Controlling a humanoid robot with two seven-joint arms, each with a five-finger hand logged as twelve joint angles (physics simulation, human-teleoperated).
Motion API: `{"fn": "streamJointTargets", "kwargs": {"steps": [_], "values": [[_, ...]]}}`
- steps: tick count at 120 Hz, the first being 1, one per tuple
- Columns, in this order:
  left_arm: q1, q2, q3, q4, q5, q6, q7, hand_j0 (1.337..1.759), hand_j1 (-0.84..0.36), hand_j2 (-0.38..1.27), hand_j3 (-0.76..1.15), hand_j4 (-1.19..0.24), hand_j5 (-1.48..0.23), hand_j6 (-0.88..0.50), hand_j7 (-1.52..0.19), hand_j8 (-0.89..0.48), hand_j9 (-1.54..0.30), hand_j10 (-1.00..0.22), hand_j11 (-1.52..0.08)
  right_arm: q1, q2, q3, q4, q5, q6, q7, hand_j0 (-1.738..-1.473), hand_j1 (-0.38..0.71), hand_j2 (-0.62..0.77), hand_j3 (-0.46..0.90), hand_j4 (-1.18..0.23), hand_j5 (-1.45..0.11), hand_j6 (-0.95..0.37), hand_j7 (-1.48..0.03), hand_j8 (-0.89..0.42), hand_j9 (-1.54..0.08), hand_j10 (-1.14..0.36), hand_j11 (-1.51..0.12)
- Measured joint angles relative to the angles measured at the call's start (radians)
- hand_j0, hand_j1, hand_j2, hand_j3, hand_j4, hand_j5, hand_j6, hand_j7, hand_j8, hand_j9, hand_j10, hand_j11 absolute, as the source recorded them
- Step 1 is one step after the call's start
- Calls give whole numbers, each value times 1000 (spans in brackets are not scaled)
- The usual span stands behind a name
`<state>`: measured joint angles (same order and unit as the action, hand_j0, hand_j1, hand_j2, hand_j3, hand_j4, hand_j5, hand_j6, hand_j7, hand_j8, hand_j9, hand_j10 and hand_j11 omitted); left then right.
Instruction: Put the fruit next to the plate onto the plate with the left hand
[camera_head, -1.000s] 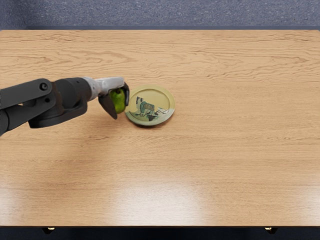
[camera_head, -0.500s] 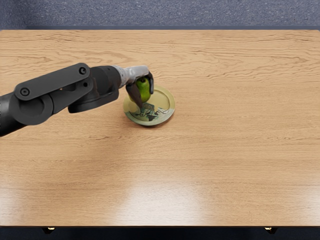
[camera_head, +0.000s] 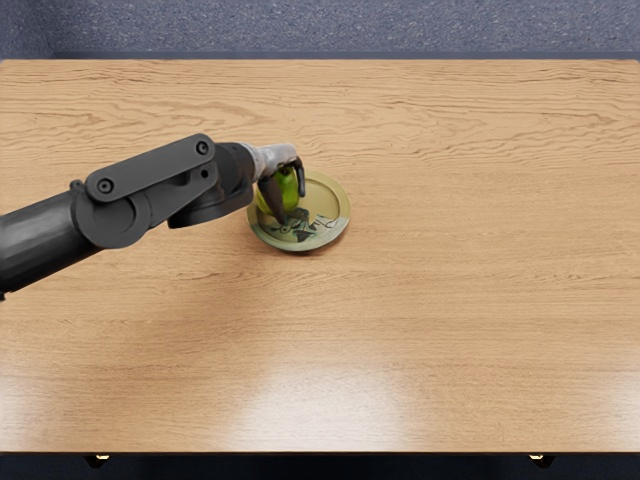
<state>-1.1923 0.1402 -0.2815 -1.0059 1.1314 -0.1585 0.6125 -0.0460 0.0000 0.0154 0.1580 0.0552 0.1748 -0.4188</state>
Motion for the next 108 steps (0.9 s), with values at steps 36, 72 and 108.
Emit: {"fn": "streamJointTargets", "kwargs": {"steps": [36,72,108], "values": [[-7,-27,24,-1,1,8,-1,1654,-43,112,0,-395,-591,-251,-589,-187,-582,-332,-557,0,0,0,0,0,0,0,-1658,-349,0,0,0,0,0,0,0,0,0,0],[-38,-14,24,-2,1,10,-2,1657,193,38,0,-148,-209,-115,-208,-102,-206,-133,-200,0,0,0,0,0,0,0,-1658,-349,0,0,0,0,0,0,0,0,0,0],[-57,196,-1,-149,-73,10,-2,1658,290,14,0,-56,-74,-49,-74,-46,-73,-52,-72,0,0,0,0,0,0,0,-1658,-349,0,0,0,0,0,0,0,0,0,0]]}}
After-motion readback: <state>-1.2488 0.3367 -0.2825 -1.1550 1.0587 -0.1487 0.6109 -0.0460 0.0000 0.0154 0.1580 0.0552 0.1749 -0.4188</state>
